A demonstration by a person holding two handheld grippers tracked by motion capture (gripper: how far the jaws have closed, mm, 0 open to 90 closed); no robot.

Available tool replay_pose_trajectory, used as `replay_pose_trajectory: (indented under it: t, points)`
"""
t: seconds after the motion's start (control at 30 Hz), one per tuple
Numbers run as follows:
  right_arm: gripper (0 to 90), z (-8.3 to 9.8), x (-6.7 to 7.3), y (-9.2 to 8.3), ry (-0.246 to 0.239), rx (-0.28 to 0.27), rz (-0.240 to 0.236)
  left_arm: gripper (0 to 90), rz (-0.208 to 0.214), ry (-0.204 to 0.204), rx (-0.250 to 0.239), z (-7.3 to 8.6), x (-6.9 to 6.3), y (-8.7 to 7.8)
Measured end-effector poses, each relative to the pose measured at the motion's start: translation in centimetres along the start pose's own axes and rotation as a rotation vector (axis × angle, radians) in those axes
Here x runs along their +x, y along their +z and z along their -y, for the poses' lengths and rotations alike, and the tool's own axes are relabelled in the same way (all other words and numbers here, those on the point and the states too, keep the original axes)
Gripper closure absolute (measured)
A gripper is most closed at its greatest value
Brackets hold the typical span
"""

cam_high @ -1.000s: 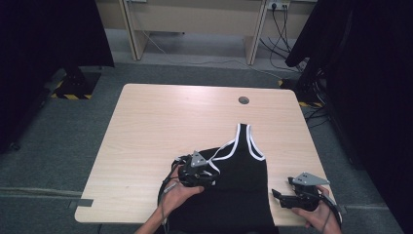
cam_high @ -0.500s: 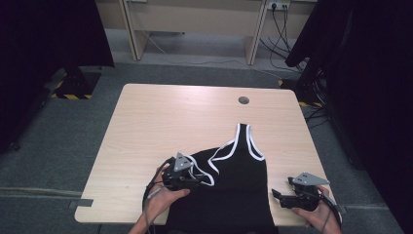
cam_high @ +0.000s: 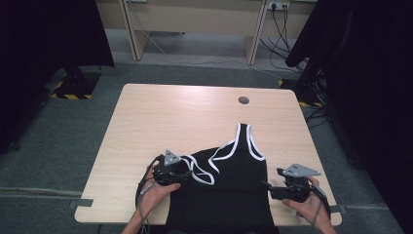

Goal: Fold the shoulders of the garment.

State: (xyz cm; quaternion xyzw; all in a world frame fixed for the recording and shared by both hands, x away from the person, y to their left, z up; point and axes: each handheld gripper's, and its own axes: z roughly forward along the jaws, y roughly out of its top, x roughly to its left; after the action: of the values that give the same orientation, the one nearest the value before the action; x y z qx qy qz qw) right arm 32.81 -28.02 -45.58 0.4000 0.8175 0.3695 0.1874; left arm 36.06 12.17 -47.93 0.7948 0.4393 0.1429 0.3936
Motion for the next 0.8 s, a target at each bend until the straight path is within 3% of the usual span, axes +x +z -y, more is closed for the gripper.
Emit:
replay_pose_trajectory:
  t: [0.17,0.3,0.5,0.8]
  points:
    - [25.7,-1.2,0.7,3.4,-0.023,0.048,-0.018,35.6,0.022,-0.022,-0.011,0.0,0.7,0.0]
    - [24.7,-1.8,0.6,5.0,-0.017,0.069,-0.020,35.8,0.023,-0.026,-0.016,0.0,0.9,0.0]
    - [24.0,-1.9,0.0,5.2,0.002,0.077,-0.013,36.0,0.022,-0.047,-0.040,0.1,1.6,0.1]
    - [23.9,-2.2,-1.4,5.6,0.017,0.074,0.001,35.8,0.013,-0.045,-0.038,-1.0,2.0,1.2]
